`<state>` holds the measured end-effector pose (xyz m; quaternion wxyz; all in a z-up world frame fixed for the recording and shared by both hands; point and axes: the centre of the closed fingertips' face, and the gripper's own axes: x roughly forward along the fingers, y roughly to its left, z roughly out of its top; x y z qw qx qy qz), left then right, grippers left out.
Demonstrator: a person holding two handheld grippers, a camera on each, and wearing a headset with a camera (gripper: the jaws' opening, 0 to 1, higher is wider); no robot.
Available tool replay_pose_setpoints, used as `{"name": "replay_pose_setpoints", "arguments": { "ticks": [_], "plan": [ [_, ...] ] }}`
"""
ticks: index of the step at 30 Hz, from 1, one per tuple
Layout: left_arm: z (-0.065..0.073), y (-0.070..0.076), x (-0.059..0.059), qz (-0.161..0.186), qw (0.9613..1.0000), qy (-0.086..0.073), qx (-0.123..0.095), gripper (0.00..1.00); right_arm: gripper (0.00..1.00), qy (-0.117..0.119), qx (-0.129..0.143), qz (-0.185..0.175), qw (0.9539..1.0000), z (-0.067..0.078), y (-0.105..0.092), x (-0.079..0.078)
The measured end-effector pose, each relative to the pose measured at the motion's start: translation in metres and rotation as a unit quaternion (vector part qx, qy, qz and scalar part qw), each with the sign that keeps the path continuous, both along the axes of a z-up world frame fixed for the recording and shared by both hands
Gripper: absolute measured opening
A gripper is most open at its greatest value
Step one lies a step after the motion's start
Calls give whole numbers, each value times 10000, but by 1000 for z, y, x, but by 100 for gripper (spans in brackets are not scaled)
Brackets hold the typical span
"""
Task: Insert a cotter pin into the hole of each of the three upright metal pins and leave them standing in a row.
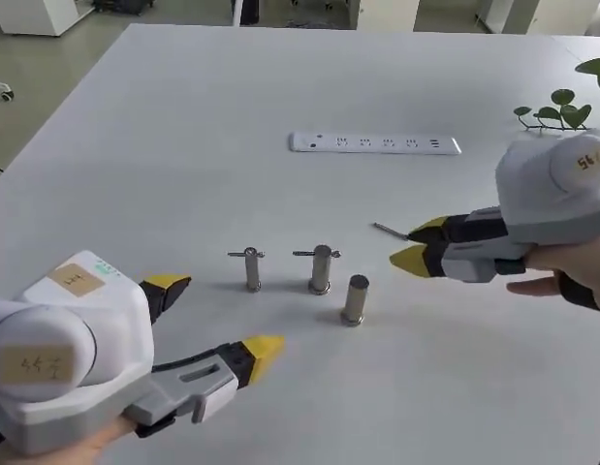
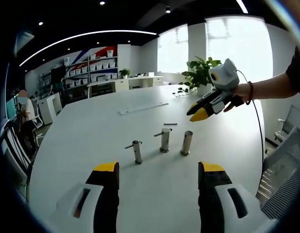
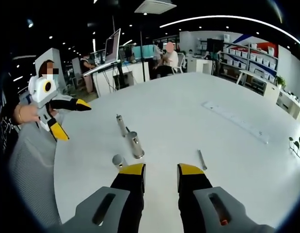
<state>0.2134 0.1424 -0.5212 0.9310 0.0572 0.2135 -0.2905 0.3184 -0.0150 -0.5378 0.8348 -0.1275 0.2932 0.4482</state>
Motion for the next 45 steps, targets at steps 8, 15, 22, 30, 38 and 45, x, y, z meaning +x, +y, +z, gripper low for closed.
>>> {"name": "replay_pose_setpoints", "arguments": {
  "ticks": [8, 15, 22, 30, 38, 45],
  "plan": [
    [-3, 0, 2, 58, 10000, 27, 1, 67, 21, 210, -205, -417, 9987, -18, -15, 28],
    [-5, -1, 4, 13, 10000, 37, -19, 66, 19, 307, -449, -569, 9969, -32, -21, 54],
    [-7, 0, 5, -35, 10000, 66, 8, 66, 16, 457, -753, -496, 9949, -49, -19, 69],
    [-12, 7, 7, 19, 9999, 139, 32, 65, 14, 605, -915, -555, 9924, -61, -20, 79],
    [-14, 8, 8, 36, 9998, 176, 11, 64, 12, 714, -1018, -552, 9907, -71, -25, 81],
    [-15, 8, 8, 45, 9998, 183, 2, 63, 8, 591, -1277, -398, 9892, -71, -26, 80]
  ]
}}
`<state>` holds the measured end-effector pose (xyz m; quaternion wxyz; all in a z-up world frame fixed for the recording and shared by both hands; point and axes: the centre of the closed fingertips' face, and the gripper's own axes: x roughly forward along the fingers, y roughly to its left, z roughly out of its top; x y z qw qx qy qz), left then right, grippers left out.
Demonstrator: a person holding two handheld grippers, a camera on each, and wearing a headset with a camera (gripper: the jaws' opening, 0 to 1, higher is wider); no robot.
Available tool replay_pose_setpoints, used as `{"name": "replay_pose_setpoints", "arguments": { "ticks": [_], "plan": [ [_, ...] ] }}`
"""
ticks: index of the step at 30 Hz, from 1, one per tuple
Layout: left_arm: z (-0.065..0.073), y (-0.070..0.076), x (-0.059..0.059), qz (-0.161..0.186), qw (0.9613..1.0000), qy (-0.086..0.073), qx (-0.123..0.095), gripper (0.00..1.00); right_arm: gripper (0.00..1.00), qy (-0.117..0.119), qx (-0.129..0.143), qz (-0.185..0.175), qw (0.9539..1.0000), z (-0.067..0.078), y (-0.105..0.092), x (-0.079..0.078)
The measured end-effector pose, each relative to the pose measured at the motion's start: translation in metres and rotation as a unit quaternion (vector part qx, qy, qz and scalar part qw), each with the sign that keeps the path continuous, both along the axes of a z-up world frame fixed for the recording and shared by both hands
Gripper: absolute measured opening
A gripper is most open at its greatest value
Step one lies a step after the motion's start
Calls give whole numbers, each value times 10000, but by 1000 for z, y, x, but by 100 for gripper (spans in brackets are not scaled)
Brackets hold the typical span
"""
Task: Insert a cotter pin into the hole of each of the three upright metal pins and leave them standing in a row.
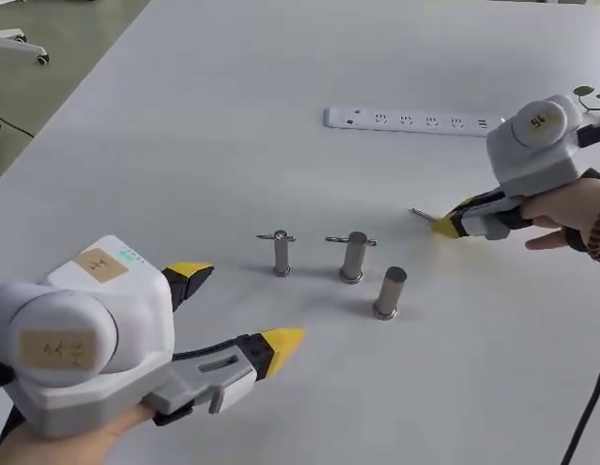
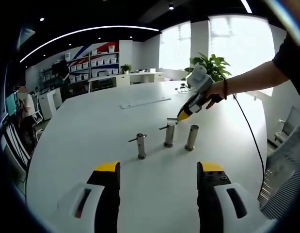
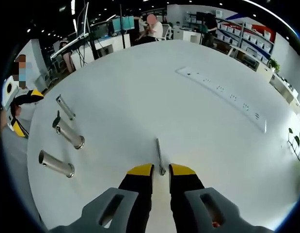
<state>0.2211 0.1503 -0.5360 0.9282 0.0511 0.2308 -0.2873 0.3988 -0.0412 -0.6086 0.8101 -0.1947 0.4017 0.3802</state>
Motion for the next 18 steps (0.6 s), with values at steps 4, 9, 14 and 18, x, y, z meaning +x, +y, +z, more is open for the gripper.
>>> {"name": "replay_pose_setpoints", "arguments": {
  "ticks": [4, 9, 14, 18],
  "plan": [
    [0, 1, -1, 4, 10000, 11, 1, 63, 5, -47, -136, 149, 9998, 0, 2, 1],
    [-1, 3, -3, 19, 10000, 33, 16, 63, 4, -43, -259, 335, 9991, 0, 2, 0],
    [0, 4, -4, 11, 10000, 19, 16, 63, 0, -6, -371, 406, 9985, -1, 3, 3],
    [1, 3, -4, -5, 10000, 14, 11, 62, 0, 41, -376, 355, 9987, -1, 1, 9]
  ]
}}
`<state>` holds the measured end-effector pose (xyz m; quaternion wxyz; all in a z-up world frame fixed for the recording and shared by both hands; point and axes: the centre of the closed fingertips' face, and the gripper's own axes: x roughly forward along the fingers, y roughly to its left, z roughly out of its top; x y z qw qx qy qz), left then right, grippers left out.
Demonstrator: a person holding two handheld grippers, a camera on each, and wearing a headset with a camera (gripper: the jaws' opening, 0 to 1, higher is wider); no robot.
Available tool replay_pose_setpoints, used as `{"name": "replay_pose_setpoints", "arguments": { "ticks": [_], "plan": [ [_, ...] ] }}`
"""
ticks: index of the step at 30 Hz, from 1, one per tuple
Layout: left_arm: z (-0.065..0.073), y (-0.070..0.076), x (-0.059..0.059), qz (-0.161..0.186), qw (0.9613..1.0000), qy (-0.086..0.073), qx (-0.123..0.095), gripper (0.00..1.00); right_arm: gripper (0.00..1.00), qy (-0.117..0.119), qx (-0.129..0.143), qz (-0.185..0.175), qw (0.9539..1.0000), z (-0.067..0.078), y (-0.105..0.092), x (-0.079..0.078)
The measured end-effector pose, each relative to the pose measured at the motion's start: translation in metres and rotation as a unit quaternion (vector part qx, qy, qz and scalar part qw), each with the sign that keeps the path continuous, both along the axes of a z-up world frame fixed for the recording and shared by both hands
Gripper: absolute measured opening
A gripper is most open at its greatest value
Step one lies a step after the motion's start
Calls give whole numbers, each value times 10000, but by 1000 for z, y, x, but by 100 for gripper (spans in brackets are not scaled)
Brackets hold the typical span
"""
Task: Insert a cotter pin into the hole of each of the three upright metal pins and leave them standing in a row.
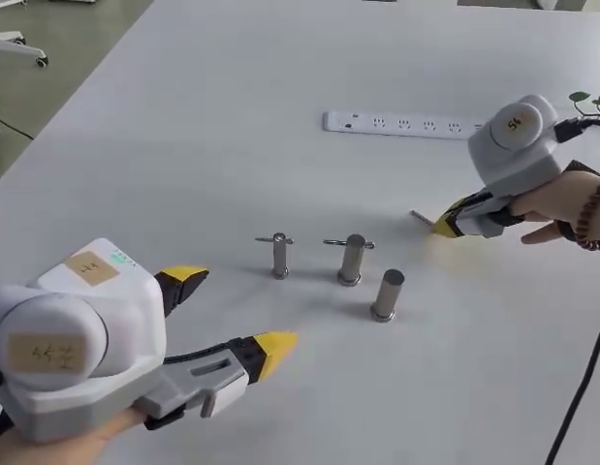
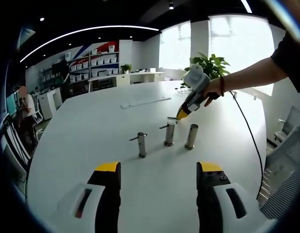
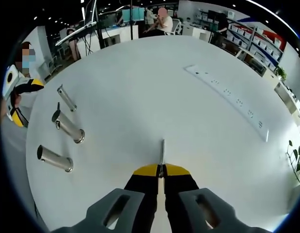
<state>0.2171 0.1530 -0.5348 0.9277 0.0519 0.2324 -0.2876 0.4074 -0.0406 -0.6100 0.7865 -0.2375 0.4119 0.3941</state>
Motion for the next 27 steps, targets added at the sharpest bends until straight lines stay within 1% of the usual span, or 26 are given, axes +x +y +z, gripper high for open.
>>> {"name": "replay_pose_setpoints", "arguments": {
  "ticks": [4, 7, 9, 11, 12, 13, 14, 15, 16, 18, 22, 23, 26, 27],
  "plan": [
    [0, 0, 0, -17, 10000, 8, 11, 61, 0, -22, -56, 55, 10000, 1, 2, -4],
    [5, -2, 2, -36, 9999, -42, -86, 59, 0, -32, -89, 109, 9999, 1, 3, -6],
    [6, -1, 4, -62, 10000, -11, -38, 59, 0, -94, -113, 179, 9997, 2, 4, -6],
    [8, -1, 6, -83, 10000, -21, -23, 57, 0, -125, -55, 217, 9997, 5, 7, -5],
    [10, -3, 7, -87, 9998, 43, -164, 56, 0, -120, -47, 222, 9997, 6, 8, -4],
    [12, -6, 6, -101, 9992, 131, -351, 54, 0, -115, -61, 257, 9996, 6, 7, -1],
    [16, -7, 8, -176, 9990, 81, -402, 53, 0, -181, -116, 327, 9992, 7, 8, -1],
    [17, -7, 9, -180, 9991, 67, -390, 53, 0, -247, -136, 404, 9988, 10, 10, -3],
    [19, -9, 10, -240, 9989, 73, -387, 53, 0, -259, -111, 446, 9986, 13, 12, -5],
    [20, -11, 11, -345, 9987, 109, -361, 50, 0, -326, -63, 487, 9983, 14, 12, -1],
    [27, -19, 17, -521, 9982, 53, -292, 48, 0, -480, -48, 683, 9965, 27, 17, -7],
    [30, -22, 19, -597, 9979, 29, -257, 48, 0, -516, 0, 714, 9961, 32, 20, -13],
    [33, -26, 24, -677, 9976, 16, -160, 47, 0, -626, 57, 863, 9943, 46, 28, -24],
    [34, -29, 26, -726, 9973, 21, -105, 47, 0, -640, 92, 898, 9939, 51, 31, -30]
  ]
}}
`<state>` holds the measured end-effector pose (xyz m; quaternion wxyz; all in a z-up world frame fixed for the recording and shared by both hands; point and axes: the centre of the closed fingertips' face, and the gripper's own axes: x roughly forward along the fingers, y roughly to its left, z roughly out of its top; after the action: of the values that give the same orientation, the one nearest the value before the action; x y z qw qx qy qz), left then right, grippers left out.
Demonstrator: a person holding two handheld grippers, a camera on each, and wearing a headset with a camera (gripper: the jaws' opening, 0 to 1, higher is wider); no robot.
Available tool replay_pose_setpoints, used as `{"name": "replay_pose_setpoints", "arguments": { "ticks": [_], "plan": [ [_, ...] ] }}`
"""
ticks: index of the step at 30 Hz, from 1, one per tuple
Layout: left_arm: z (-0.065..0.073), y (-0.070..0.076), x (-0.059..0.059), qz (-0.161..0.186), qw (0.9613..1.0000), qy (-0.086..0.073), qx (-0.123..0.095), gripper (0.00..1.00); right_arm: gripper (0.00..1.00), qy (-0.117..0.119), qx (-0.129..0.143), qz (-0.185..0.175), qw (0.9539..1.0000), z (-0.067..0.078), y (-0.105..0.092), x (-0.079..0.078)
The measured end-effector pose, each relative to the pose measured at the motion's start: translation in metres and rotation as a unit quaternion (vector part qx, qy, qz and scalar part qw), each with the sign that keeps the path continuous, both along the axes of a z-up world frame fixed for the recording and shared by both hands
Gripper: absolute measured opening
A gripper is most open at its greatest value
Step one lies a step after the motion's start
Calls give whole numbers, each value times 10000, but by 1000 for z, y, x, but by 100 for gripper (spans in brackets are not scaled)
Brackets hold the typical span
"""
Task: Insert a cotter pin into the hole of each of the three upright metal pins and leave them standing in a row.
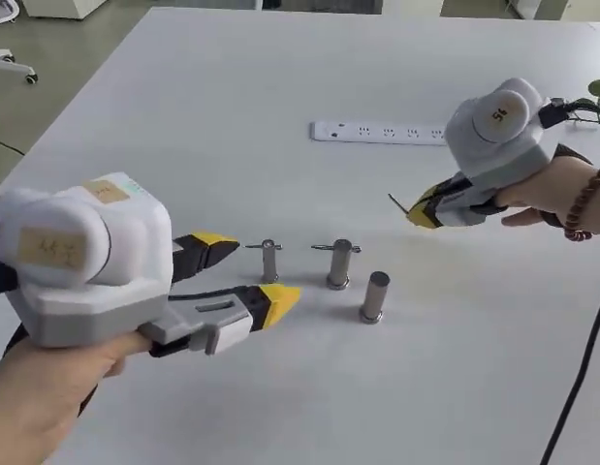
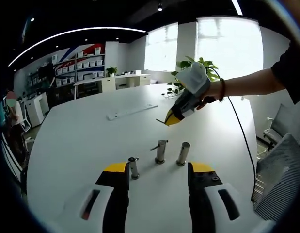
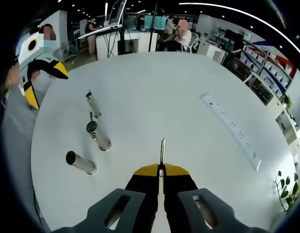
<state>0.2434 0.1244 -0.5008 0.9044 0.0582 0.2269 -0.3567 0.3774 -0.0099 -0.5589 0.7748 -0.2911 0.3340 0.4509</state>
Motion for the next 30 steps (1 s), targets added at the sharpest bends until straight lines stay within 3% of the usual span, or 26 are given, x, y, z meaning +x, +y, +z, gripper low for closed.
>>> {"name": "replay_pose_setpoints", "arguments": {
  "ticks": [3, 6, 8, 17, 23, 30],
  "plan": [
    [3, -6, 4, -109, 9999, 23, 51, 45, 0, -86, 46, 115, 9999, 7, 5, -1],
    [6, -10, 9, -65, 9999, 85, -36, 45, 0, -117, 205, 259, 9994, 21, 15, -18],
    [8, -13, 12, -82, 9999, 85, -84, 44, 0, -38, 459, 312, 9984, 29, 23, -29],
    [15, -25, 23, -111, 9989, 184, -416, 34, 0, -132, 627, 706, 9954, 43, 42, -61],
    [19, -33, 30, -135, 9967, 350, -714, 30, 0, -230, 707, 1080, 9914, 51, 54, -80],
    [21, -40, 28, -194, 9920, 639, -1073, 21, 0, -334, 701, 1448, 9864, 57, 64, -95]
  ]
}}
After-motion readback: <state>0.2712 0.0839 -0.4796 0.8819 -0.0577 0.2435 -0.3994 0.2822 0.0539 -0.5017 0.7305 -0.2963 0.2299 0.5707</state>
